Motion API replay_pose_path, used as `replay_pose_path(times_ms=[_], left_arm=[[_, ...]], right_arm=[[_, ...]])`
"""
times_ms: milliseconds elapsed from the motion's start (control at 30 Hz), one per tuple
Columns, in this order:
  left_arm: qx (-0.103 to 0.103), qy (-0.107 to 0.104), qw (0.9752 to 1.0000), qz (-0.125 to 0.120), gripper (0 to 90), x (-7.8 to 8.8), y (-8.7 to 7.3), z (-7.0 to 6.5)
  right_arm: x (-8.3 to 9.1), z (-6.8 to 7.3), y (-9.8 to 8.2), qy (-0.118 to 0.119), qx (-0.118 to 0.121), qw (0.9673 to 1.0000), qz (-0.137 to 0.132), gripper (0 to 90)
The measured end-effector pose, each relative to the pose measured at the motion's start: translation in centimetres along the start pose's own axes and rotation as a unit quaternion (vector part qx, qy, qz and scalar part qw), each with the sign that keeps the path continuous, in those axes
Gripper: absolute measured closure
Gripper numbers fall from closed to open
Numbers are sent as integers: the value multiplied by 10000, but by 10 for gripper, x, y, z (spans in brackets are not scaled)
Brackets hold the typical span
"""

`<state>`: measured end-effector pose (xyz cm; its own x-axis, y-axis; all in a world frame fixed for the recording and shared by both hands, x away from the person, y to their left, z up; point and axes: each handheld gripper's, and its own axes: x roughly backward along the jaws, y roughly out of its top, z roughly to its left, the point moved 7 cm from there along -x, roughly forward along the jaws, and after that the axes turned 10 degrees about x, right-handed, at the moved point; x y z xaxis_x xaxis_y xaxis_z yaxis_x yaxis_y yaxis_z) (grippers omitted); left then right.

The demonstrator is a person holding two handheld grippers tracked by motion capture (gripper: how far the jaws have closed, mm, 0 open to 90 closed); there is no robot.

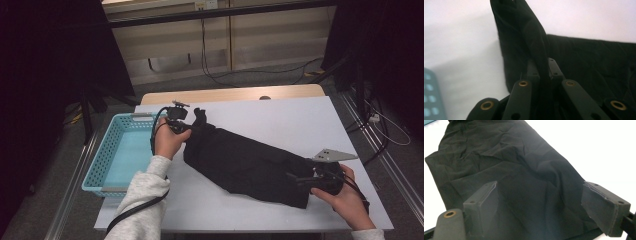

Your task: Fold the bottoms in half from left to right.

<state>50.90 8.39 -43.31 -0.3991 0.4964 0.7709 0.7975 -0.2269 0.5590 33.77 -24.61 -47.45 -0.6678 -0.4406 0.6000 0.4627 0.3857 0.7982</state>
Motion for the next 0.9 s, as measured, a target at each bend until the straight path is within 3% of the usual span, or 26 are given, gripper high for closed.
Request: replay_pose_path(times_ms=[267,467,700,800,867,900], left_arm=[[-33,-188,9998,32,841,-13,-15,-9],[-83,-290,9995,-105,842,-17,-22,-20],[-386,-736,9964,-170,841,-20,-39,-59],[-566,-859,9947,33,832,-31,-55,-75],[-459,-990,9940,48,758,-40,-63,-83],[-516,-938,9941,150,647,-44,-66,-84]], right_arm=[[0,0,0,1,3,10000,-1,149],[-1,1,-1,5,-3,10000,23,149],[-2,2,0,9,1,10000,20,149],[-3,2,0,25,9,10000,18,149],[-4,3,1,34,-2,10000,38,149],[-5,3,1,41,-1,10000,33,149]])
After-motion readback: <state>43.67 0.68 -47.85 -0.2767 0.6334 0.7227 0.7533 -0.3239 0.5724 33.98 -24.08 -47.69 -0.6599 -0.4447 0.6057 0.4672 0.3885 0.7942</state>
